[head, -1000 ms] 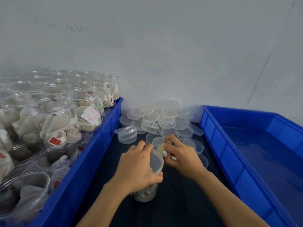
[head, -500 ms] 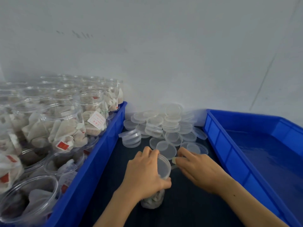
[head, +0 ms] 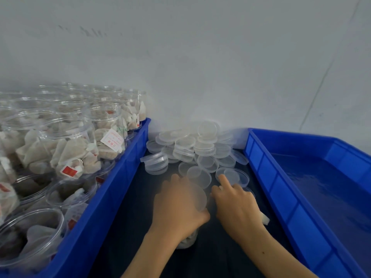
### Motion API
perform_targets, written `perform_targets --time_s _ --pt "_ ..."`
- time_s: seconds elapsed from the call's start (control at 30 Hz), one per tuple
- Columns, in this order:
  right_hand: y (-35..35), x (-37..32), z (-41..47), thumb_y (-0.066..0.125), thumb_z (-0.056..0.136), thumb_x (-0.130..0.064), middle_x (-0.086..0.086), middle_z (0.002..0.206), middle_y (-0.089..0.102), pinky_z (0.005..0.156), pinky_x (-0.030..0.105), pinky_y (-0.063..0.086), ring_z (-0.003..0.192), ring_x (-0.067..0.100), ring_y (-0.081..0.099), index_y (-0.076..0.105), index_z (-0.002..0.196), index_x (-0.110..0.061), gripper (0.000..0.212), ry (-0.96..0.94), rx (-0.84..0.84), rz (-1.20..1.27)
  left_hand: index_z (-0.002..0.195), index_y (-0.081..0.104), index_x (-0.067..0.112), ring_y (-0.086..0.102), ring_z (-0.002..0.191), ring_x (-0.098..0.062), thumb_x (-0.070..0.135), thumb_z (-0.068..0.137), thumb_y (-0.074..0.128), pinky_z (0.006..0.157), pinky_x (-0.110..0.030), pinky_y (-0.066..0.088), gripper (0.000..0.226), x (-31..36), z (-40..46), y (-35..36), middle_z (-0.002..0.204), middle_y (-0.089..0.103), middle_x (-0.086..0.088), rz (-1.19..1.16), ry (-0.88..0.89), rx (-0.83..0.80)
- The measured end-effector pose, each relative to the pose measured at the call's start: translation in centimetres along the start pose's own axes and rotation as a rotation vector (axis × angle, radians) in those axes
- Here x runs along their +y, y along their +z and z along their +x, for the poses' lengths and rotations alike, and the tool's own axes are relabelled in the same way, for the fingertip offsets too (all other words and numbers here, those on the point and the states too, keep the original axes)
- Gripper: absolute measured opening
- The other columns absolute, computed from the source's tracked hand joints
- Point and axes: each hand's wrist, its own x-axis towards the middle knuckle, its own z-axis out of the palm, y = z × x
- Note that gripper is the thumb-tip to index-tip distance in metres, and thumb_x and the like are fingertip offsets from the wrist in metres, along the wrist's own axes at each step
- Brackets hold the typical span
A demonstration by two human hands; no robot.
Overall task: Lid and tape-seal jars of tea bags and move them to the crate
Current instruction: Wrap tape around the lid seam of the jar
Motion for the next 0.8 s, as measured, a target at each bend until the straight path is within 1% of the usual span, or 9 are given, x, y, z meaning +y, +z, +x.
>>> perform_targets --time_s 0.1,0.17,0.33,0.47,0.53,0.6,0.67,0.73,0.8 --pt "1.0 -1.6 0.8 0.059 0.091 -0.011 0.002 0.128 0.041 0.061 0.028 0.038 0.095 0.021 0.058 0.055 0.114 -0.015 0.024 0.025 0.008 0.033 0.129 0.038 0.024 0.043 0.105 -0.013 0.068 0.068 0.061 0.071 -0.026 0.032 0.078 0.1 -0.1 -0.1 0.118 0.039 0.008 -0.003 -0.005 0.026" --pt "1.2 -1.9 1.3 0.056 0.093 -0.011 0.001 0.132 0.039 0.063 0.028 0.041 0.1 0.022 0.057 0.054 0.116 -0.015 0.023 0.033 0.027 0.055 0.129 0.039 0.024 0.043 0.104 -0.013 0.067 0.067 0.061 0.071 -0.026 0.032 0.079 0.1 -0.1 -0.2 0.118 0.039 0.008 -0.005 -0.006 0.027" --pt "2.0 -1.0 2.7 0.057 0.092 -0.012 0.001 0.134 0.036 0.059 0.028 0.036 0.095 0.022 0.055 0.053 0.117 -0.013 0.025 -0.007 0.056 0.051 0.127 0.039 0.024 0.041 0.101 -0.012 0.065 0.068 0.062 0.071 -0.026 0.032 0.076 0.1 -0.2 -0.1 0.115 0.037 0.009 0.013 0.007 0.017" --pt "1.9 -0.5 4.2 0.052 0.097 -0.018 0.003 0.138 0.032 0.063 0.031 0.039 0.102 0.024 0.054 0.048 0.121 -0.012 0.026 -0.18 0.043 0.033 0.13 0.037 0.025 0.04 0.102 -0.011 0.066 0.069 0.062 0.073 -0.026 0.032 0.077 0.0 0.0 -0.2 0.119 0.037 0.008 0.011 -0.015 0.005" --pt "1.5 0.6 3.9 0.052 0.096 -0.014 0.004 0.142 0.029 0.062 0.03 0.04 0.103 0.023 0.055 0.048 0.119 -0.014 0.024 -0.22 0.023 0.043 0.129 0.036 0.025 0.038 0.1 -0.011 0.065 0.069 0.063 0.073 -0.026 0.031 0.077 0.2 0.0 -0.2 0.118 0.036 0.007 0.012 -0.02 -0.009" --pt "1.5 2.0 3.1 0.058 0.089 -0.008 0.006 0.142 0.025 0.061 0.028 0.039 0.1 0.021 0.054 0.045 0.12 -0.013 0.034 -0.279 -0.024 0.039 0.129 0.036 0.025 0.04 0.102 -0.012 0.065 0.069 0.064 0.072 -0.026 0.031 0.077 0.3 -0.1 -0.3 0.118 0.036 0.007 0.01 -0.022 -0.021" --pt "1.6 2.7 2.1 0.062 0.085 -0.006 0.006 0.139 0.023 0.065 0.028 0.043 0.101 0.019 0.052 0.042 0.124 -0.014 0.044 -0.336 -0.09 0.009 0.126 0.038 0.025 0.038 0.099 -0.012 0.064 0.068 0.064 0.072 -0.026 0.032 0.075 0.3 -0.1 -0.3 0.116 0.036 0.008 0.006 -0.025 -0.017" --pt "1.7 2.8 1.4 0.061 0.087 -0.006 0.007 0.14 0.021 0.072 0.031 0.047 0.105 0.02 0.051 0.042 0.126 -0.014 0.044 -0.344 -0.116 -0.019 0.124 0.039 0.025 0.033 0.094 -0.01 0.064 0.068 0.063 0.071 -0.026 0.031 0.072 0.2 -0.2 -0.3 0.114 0.035 0.008 0.005 -0.027 -0.009" --pt "1.8 2.8 1.2 0.059 0.089 -0.006 0.008 0.142 0.021 0.072 0.032 0.047 0.106 0.022 0.052 0.044 0.125 -0.013 0.04 -0.331 -0.107 -0.038 0.124 0.038 0.025 0.03 0.093 -0.009 0.064 0.069 0.063 0.072 -0.026 0.03 0.072 0.2 -0.2 -0.3 0.114 0.035 0.008 0.007 -0.026 -0.004"
